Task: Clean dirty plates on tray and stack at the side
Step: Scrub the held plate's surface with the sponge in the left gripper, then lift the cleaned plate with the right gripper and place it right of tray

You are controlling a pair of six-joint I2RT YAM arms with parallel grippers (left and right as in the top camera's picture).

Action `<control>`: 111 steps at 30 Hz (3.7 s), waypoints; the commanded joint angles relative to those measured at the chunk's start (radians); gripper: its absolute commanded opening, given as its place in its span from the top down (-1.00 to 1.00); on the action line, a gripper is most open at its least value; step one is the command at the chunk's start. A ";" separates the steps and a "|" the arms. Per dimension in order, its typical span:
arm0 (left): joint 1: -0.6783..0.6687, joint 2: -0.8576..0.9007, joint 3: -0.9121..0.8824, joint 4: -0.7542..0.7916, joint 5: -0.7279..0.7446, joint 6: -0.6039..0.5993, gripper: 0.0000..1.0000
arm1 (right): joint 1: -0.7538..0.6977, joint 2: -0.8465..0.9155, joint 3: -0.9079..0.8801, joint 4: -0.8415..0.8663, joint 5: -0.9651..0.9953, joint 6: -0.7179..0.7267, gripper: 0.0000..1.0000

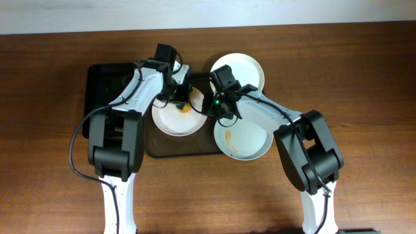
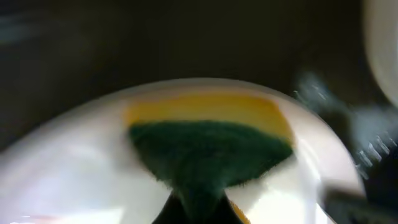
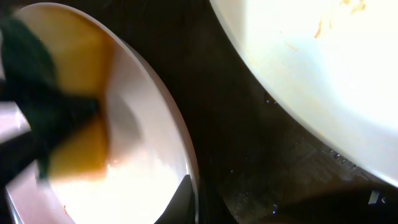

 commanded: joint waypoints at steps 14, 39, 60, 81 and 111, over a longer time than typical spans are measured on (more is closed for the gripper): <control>-0.060 0.066 -0.035 -0.387 -0.359 -0.155 0.99 | -0.009 0.011 0.009 -0.002 0.017 0.008 0.92; 0.034 0.066 0.005 -0.232 -0.454 -0.276 0.99 | -0.010 0.011 0.009 -0.007 0.013 0.004 0.92; 0.117 0.064 0.635 -0.663 -0.088 -0.098 0.99 | 0.015 -0.100 0.211 -0.382 0.192 -0.268 0.92; 0.133 0.064 0.633 -0.674 -0.043 -0.098 0.99 | 0.452 -0.283 0.251 -0.598 1.438 -0.196 0.92; 0.133 0.064 0.633 -0.623 -0.047 -0.098 0.99 | 0.506 -0.355 0.251 -0.752 1.353 -0.007 0.92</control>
